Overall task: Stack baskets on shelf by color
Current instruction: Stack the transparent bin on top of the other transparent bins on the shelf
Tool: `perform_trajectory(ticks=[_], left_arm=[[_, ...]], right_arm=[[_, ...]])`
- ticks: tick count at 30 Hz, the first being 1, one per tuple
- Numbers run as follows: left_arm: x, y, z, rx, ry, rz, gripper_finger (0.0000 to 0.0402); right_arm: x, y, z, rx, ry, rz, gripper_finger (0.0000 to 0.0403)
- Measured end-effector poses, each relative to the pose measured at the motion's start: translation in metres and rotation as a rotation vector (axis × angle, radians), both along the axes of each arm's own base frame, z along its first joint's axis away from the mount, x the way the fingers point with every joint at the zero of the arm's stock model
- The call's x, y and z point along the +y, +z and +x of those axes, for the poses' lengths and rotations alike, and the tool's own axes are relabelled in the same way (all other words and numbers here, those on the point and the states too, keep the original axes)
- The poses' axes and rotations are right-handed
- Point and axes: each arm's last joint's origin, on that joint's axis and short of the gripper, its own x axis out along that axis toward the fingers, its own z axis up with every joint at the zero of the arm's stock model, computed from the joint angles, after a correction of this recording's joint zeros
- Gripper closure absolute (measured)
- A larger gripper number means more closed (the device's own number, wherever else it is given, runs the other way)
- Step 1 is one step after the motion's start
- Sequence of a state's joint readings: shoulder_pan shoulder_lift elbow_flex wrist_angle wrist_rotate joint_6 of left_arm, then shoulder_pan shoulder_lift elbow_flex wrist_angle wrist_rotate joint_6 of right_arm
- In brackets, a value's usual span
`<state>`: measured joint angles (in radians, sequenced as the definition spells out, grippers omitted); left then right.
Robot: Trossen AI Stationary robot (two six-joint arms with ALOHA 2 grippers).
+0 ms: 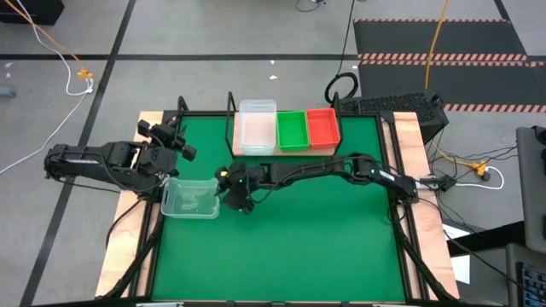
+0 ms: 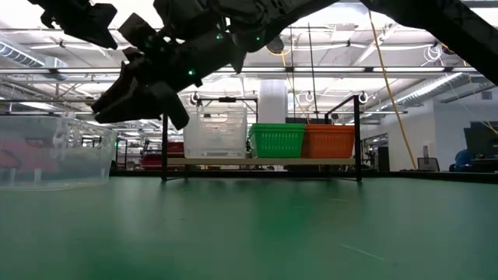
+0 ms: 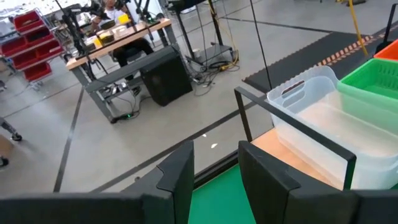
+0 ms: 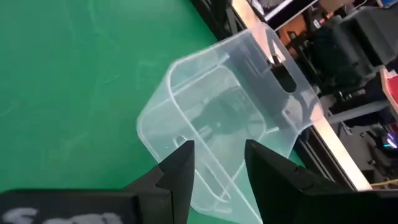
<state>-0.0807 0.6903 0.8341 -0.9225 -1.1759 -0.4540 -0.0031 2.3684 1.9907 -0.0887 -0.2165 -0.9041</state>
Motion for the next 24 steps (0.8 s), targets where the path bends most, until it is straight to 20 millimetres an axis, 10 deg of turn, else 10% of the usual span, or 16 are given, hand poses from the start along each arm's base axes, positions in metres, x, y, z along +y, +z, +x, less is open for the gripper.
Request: perform_trajectory(ticks=[17, 24], left_arm=[[0.000, 0.002, 0.003, -0.032, -0.005, -0.004, 0.0273], [0.000, 0.002, 0.003, -0.012, -0.012, 0.002, 0.0273]], right_arm=[[-0.001, -0.030, 0.008, -0.004, 0.033, -0.013, 0.0270], [0.008, -0.030, 0.002, 0.081, 0.026, -0.023, 0.0337]])
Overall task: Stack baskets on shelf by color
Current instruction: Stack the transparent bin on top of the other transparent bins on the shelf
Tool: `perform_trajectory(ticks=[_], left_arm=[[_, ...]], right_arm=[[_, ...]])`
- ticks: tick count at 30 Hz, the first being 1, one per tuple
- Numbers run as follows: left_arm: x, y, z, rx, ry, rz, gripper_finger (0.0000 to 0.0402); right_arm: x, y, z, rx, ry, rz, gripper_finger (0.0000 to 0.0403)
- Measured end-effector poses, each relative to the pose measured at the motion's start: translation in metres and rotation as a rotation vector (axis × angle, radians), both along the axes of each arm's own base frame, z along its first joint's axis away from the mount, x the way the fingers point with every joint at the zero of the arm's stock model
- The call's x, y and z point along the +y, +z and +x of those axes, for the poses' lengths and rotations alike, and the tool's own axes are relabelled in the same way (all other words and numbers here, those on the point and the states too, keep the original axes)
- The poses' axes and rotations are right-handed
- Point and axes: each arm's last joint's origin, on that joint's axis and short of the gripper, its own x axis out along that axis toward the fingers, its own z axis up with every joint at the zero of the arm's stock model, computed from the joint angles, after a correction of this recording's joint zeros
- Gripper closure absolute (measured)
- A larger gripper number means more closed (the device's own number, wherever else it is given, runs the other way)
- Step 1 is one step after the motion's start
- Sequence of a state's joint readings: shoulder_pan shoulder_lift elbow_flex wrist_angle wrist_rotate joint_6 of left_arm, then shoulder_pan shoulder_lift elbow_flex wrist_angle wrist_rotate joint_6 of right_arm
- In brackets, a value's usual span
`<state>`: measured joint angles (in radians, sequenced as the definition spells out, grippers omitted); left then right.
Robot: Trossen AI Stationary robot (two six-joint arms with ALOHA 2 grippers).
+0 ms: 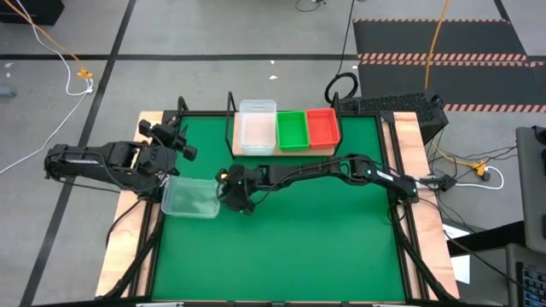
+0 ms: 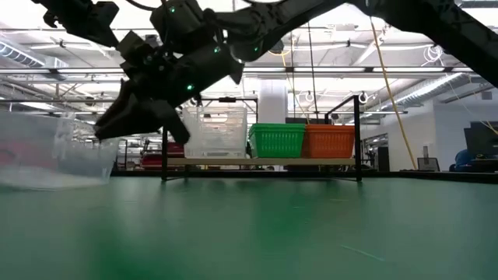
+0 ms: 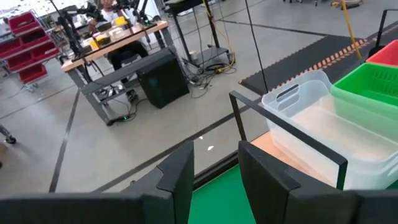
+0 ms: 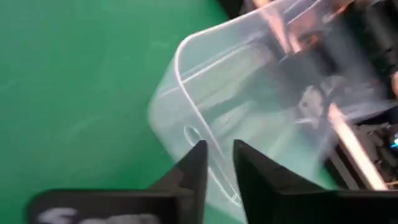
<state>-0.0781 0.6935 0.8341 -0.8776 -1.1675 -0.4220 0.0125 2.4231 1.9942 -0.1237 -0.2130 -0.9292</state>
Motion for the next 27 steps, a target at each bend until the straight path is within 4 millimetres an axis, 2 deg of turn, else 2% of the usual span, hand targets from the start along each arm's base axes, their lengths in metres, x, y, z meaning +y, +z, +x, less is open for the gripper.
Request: perform_trajectory(ticks=[3, 6, 10, 17, 20, 24, 27], left_arm=[[0.000, 0.000, 0.000, 0.013, -0.004, 0.005, 0.0273], [0.000, 0.000, 0.000, 0.023, -0.007, 0.009, 0.0273], [0.000, 0.000, 0.000, 0.022, -0.007, 0.009, 0.0273], [0.000, 0.000, 0.001, 0.012, -0.015, 0.000, 0.0273], [0.000, 0.001, 0.001, 0.007, -0.020, -0.004, 0.0273], [0.000, 0.000, 0.001, 0.003, -0.027, -0.014, 0.0273], [-0.001, 0.000, 0.002, 0.002, -0.042, -0.027, 0.0273]], right_arm=[[0.013, 0.000, -0.008, 0.083, 0.032, -0.016, 0.0386], [0.025, 0.000, -0.017, 0.174, 0.052, -0.018, 0.0395], [0.034, 0.028, -0.026, 0.212, -0.013, 0.079, 0.0400], [0.033, 0.062, -0.048, 0.380, -0.283, 0.350, 0.0401], [0.030, 0.076, -0.054, 0.423, -0.322, 0.477, 0.0402], [0.033, 0.073, -0.055, 0.471, -0.308, 0.543, 0.0387], [0.034, 0.073, -0.056, 0.477, -0.314, 0.535, 0.0352]])
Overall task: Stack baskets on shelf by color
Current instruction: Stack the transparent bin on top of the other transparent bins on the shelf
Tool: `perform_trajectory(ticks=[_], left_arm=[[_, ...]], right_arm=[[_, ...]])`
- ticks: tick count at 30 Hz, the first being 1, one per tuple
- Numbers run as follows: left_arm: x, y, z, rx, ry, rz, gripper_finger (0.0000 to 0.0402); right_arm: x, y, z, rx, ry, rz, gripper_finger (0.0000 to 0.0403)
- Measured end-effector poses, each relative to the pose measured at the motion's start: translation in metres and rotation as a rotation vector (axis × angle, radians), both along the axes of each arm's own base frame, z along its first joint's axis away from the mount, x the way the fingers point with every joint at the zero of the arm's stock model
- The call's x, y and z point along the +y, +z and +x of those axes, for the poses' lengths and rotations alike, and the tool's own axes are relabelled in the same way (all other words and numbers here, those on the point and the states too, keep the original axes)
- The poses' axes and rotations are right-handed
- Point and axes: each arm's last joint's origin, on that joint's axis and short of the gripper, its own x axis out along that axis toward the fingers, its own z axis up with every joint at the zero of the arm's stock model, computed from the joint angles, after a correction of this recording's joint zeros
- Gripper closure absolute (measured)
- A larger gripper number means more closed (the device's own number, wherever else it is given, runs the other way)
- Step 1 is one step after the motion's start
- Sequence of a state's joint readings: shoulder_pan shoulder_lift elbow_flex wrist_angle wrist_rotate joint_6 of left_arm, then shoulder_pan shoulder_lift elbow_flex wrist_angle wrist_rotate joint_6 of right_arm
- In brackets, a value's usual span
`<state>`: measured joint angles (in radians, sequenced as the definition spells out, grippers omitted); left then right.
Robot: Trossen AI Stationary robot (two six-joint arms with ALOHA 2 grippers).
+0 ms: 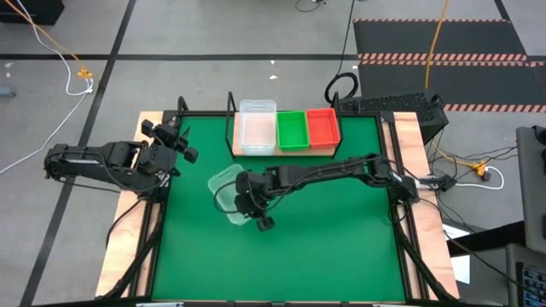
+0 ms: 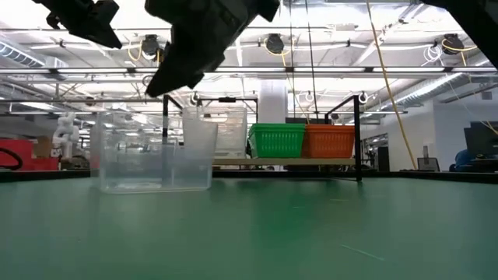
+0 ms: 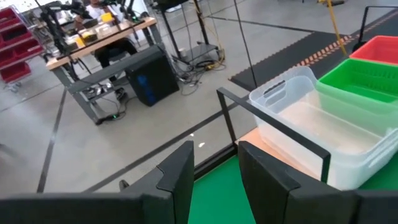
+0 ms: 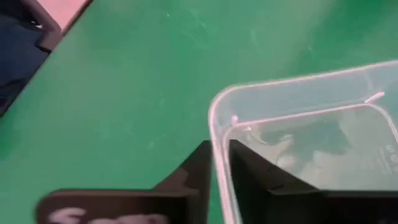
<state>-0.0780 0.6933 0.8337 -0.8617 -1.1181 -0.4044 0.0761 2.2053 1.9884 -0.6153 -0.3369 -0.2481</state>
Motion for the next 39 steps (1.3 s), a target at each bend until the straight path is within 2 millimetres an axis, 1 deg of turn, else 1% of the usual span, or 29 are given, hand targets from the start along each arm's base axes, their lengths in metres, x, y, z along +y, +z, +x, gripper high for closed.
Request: perform_trajectory(ticks=[2, 7, 9, 12, 13, 15, 17, 19, 21, 22, 24, 26, 28, 31, 33, 34, 36, 39], left_arm=[[0.000, 0.000, 0.000, -0.001, -0.006, -0.006, 0.0273], [0.000, 0.000, 0.000, 0.000, -0.017, -0.016, 0.0273], [0.000, -0.001, 0.001, 0.002, -0.023, -0.021, 0.0273], [-0.001, -0.001, 0.001, 0.005, -0.033, -0.026, 0.0273], [-0.001, -0.001, 0.001, 0.005, -0.033, -0.027, 0.0273], [-0.001, -0.001, 0.001, 0.005, -0.034, -0.028, 0.0273], [-0.001, -0.001, 0.001, 0.005, -0.035, -0.029, 0.0273], [-0.001, -0.001, 0.001, 0.006, -0.035, -0.029, 0.0273], [-0.001, -0.001, 0.001, 0.006, -0.035, -0.029, 0.0273], [-0.001, -0.001, 0.001, 0.006, -0.035, -0.029, 0.0273], [-0.001, -0.001, 0.001, 0.006, -0.035, -0.029, 0.0273], [-0.001, -0.001, 0.001, 0.006, -0.035, -0.029, 0.0273], [-0.001, -0.001, 0.001, 0.006, -0.035, -0.029, 0.0273], [-0.001, -0.001, 0.001, 0.008, -0.036, -0.028, 0.0273], [-0.001, -0.001, 0.001, 0.010, -0.037, -0.027, 0.0273], [-0.001, -0.001, 0.001, 0.010, -0.037, -0.027, 0.0273], [-0.001, -0.001, 0.001, 0.011, -0.037, -0.027, 0.0273], [-0.001, -0.001, 0.001, 0.009, -0.035, -0.028, 0.0273]], right_arm=[[0.000, 0.001, -0.001, 0.000, -0.006, -0.028, 0.0319], [-0.001, -0.005, -0.005, 0.018, 0.035, -0.202, 0.0235], [-0.001, -0.008, -0.007, 0.029, 0.050, -0.255, 0.0216], [-0.003, -0.020, -0.011, 0.061, 0.061, -0.288, 0.0210], [-0.005, -0.026, -0.013, 0.084, 0.055, -0.282, 0.0215], [-0.007, -0.034, -0.015, 0.124, 0.040, -0.238, 0.0237], [-0.010, -0.041, -0.018, 0.150, 0.042, -0.201, 0.0273], [-0.010, -0.045, -0.020, 0.162, 0.052, -0.201, 0.0319], [-0.009, -0.047, -0.022, 0.175, 0.069, -0.207, 0.0371], [-0.007, -0.047, -0.022, 0.169, 0.085, -0.218, 0.0386], [0.000, -0.041, -0.024, 0.154, 0.110, -0.229, 0.0393], [0.007, -0.030, -0.027, 0.120, 0.136, -0.216, 0.0398], [0.011, -0.010, -0.033, 0.069, 0.186, -0.169, 0.0399], [0.014, 0.027, -0.044, -0.040, 0.260, -0.066, 0.0400], [0.012, 0.056, -0.053, -0.130, 0.249, -0.076, 0.0401], [0.009, 0.070, -0.057, -0.177, 0.223, -0.102, 0.0401], [0.001, 0.100, -0.066, -0.292, 0.114, -0.214, 0.0401], [-0.016, 0.136, -0.074, -0.442, -0.154, -0.428, 0.0402]])
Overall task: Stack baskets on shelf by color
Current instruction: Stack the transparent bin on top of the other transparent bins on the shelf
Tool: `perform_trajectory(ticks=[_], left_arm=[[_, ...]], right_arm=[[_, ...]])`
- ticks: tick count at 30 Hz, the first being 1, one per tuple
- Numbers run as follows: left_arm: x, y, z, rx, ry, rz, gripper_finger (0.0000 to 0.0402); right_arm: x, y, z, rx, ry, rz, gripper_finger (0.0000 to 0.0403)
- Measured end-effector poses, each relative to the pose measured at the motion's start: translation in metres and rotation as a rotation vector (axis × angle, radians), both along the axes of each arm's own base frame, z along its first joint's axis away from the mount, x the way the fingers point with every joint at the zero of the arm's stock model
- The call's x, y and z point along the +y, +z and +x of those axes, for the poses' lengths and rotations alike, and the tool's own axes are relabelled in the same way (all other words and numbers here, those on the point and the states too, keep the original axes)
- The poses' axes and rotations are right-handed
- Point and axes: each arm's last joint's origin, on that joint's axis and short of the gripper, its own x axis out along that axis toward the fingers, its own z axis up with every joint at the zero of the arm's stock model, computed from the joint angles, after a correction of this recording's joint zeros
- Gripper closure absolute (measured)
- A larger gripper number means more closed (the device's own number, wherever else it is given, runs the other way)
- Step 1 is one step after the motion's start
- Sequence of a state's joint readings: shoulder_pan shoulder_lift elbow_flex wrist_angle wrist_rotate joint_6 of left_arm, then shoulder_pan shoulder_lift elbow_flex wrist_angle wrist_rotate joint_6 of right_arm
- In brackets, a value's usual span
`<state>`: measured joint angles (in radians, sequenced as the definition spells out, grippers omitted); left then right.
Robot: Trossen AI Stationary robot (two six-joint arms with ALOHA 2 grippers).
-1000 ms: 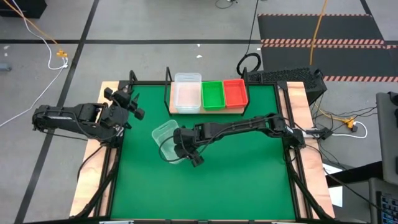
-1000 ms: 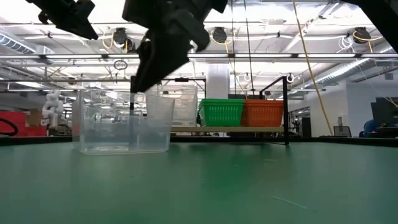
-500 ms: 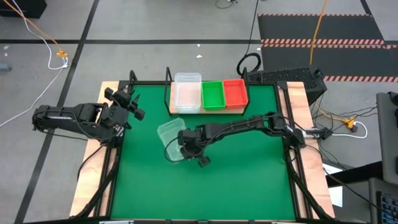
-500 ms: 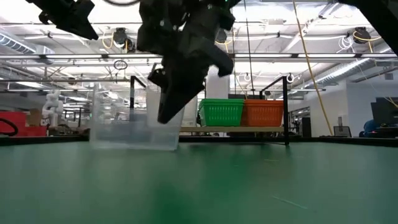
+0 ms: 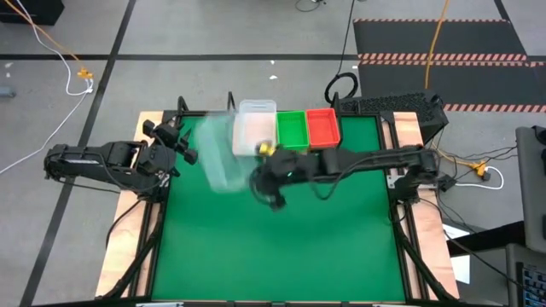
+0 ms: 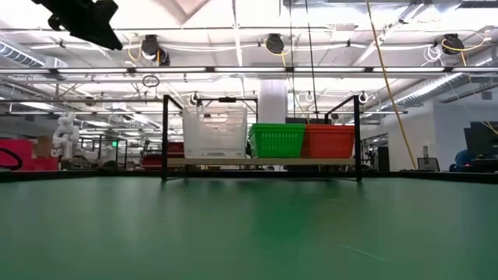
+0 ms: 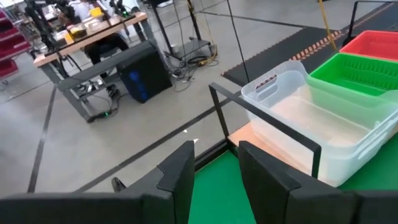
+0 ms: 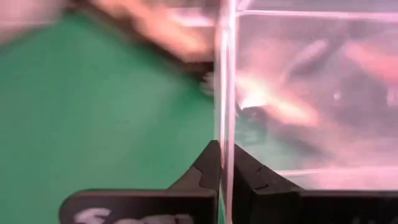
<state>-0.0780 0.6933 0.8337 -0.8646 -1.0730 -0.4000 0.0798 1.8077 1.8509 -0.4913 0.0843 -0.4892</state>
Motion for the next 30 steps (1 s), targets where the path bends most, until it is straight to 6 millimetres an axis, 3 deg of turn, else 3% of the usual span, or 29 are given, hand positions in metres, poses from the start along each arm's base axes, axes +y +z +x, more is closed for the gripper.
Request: perform_trajectory(ticks=[2, 5, 10, 13, 16, 20, 30], left_arm=[[0.000, 0.000, 0.000, -0.001, -0.001, -0.001, 0.0273], [0.000, 0.000, 0.000, -0.002, -0.002, -0.003, 0.0273], [0.000, 0.000, 0.000, -0.005, -0.001, -0.004, 0.0273], [0.000, 0.000, 0.000, -0.005, -0.001, -0.004, 0.0273], [0.000, 0.000, 0.000, -0.003, -0.001, -0.003, 0.0273], [0.000, 0.000, 0.000, 0.004, -0.002, 0.003, 0.0273], [0.000, 0.000, 0.000, 0.004, -0.001, 0.003, 0.0273]], right_arm=[[-0.018, 0.013, -0.003, -0.076, -0.173, -0.070, 0.0402], [-0.055, 0.015, -0.002, -0.110, -0.339, -0.055, 0.0402], [-0.127, -0.014, -0.003, 0.010, -0.472, 0.152, 0.0402], [-0.154, -0.033, -0.002, 0.072, -0.521, 0.222, 0.0402], [-0.161, -0.045, 0.000, 0.125, -0.504, 0.260, 0.0402], [-0.156, -0.054, 0.003, 0.177, -0.462, 0.304, 0.0402], [-0.146, -0.061, 0.000, 0.276, -0.416, 0.293, 0.0403]])
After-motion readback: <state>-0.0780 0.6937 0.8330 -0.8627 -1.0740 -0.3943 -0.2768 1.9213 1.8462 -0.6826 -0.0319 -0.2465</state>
